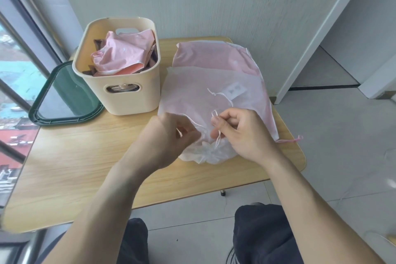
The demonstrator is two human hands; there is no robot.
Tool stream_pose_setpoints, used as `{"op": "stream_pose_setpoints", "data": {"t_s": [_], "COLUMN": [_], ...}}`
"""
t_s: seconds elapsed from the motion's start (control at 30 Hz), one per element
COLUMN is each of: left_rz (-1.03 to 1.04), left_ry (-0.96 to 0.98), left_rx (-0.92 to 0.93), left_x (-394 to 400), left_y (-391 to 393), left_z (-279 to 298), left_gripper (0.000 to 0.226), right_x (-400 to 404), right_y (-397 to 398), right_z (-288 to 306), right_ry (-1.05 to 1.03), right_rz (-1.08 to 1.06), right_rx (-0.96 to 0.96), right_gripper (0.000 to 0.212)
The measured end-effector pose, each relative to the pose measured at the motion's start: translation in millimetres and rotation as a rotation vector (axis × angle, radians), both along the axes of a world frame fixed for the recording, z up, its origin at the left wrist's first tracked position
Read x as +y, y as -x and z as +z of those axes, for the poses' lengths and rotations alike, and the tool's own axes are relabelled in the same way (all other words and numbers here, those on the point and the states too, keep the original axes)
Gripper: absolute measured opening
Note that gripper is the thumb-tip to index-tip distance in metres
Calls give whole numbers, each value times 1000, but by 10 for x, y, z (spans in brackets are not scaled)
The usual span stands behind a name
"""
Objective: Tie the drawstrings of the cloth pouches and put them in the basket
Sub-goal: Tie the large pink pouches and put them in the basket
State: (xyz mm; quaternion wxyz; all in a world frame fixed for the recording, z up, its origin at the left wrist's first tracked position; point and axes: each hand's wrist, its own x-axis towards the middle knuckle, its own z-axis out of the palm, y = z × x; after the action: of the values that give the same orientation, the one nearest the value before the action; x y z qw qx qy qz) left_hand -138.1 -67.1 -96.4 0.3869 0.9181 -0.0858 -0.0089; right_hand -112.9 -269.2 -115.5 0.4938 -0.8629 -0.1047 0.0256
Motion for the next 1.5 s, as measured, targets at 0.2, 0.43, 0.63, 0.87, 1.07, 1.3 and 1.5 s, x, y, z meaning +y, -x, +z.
{"op": "stream_pose_setpoints", "data": {"t_s": [0.2,0.43,0.63,0.87,1.07,1.3,1.5], "left_rz": [146,46,14,86,159,348,170], "left_ry": [-94,-201,-66,184,431,1022,874], "left_rx": [-78,170,243,175,305,240,18], "left_x": [-8,-95,-43,-87,-138,-179,-271], "left_y": [32,40,5,-17,-18,-75,-28], "left_z": [42,-44,-27,-31,-10,12,74], "left_gripper": [47,80,29,19,9,25,28], "right_x": [87,215,223,187,85,118,129], "right_y": [-18,-38,-70,-54,-95,-6,81], "right_z": [-136,-241,-251,-211,-179,-26,41], "right_ry": [256,202,177,124,117,-38,-207], "right_rz": [-25,-205,-218,-155,-143,-53,-118], "right_rx": [-188,-322,-318,-229,-109,-64,59], "right_gripper": [23,23,25,26,28,24,18]}}
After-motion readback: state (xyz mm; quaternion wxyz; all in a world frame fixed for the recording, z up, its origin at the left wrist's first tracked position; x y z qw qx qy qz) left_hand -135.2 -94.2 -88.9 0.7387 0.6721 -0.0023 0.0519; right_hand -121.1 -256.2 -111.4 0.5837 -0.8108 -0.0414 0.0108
